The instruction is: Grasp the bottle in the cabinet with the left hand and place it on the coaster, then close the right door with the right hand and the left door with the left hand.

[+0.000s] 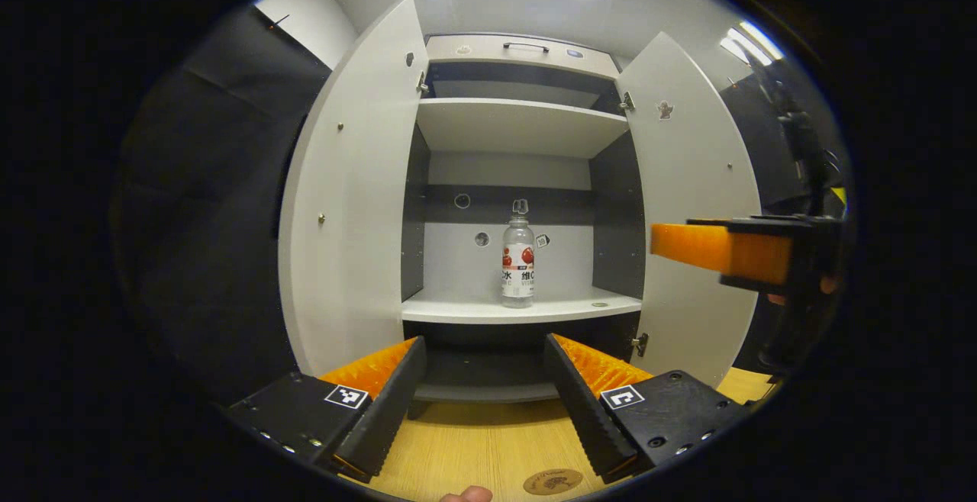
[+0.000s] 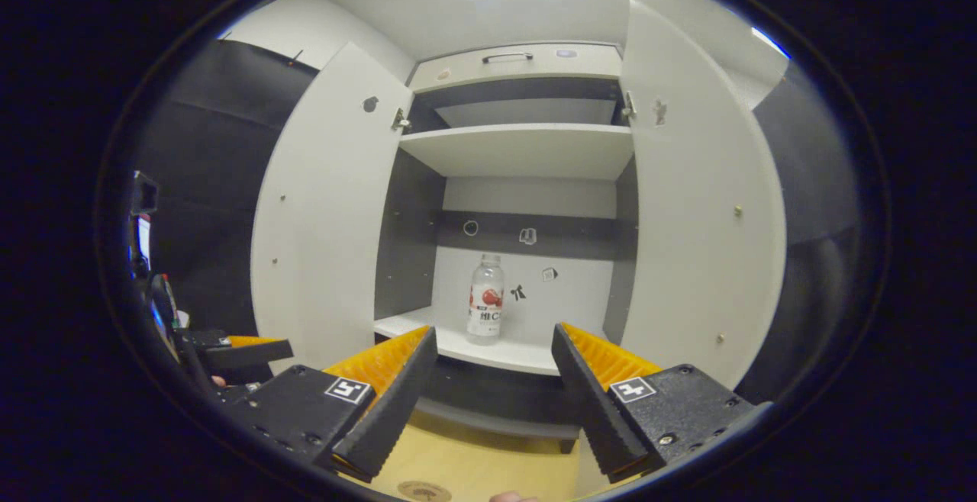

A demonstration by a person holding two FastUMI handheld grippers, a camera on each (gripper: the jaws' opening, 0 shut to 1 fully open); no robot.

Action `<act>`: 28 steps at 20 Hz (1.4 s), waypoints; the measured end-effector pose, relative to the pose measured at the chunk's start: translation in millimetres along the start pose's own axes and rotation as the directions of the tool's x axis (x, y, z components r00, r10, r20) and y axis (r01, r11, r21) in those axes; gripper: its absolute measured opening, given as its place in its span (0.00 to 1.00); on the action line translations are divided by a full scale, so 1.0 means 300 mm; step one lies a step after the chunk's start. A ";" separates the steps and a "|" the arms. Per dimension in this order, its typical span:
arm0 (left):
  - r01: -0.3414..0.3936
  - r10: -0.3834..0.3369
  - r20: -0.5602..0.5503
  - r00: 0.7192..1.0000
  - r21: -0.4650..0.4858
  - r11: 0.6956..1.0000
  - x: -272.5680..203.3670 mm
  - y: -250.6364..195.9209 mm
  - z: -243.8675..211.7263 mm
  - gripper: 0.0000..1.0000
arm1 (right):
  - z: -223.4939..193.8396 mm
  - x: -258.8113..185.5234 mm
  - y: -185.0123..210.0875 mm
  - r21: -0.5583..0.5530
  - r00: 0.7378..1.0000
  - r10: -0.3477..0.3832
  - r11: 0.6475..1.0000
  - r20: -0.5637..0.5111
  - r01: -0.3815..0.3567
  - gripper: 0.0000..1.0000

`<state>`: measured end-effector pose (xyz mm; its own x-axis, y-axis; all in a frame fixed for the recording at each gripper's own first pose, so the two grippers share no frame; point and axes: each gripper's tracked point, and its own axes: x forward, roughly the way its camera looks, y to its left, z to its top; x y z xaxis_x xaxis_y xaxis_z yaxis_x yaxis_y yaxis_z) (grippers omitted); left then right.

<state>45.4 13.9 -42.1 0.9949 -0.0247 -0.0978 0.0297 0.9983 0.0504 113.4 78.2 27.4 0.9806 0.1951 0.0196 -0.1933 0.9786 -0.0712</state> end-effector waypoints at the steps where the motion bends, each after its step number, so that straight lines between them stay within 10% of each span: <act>1: 0.012 -0.012 -0.003 1.000 -0.018 1.000 0.024 -0.016 0.002 0.95 | -0.025 -0.043 -0.026 0.015 1.000 -0.018 1.000 -0.010 0.018 0.99; 17: 0.081 -0.081 -0.034 0.996 -0.003 0.997 0.890 -0.115 0.101 0.95 | -0.150 -0.279 -0.246 0.099 0.980 -0.171 0.978 -0.100 0.181 0.99; 28: 0.034 -0.033 -0.052 0.998 0.013 0.999 1.143 -0.083 0.093 0.93 | -0.150 -0.284 -0.335 0.093 0.966 -0.232 0.966 -0.113 0.243 0.99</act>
<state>388.6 -20.9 -49.2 0.9870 -0.0550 -0.1507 0.0647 0.9961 0.0604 50.6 -39.7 -12.0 0.9959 -0.0462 -0.0774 0.0485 0.9984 0.0284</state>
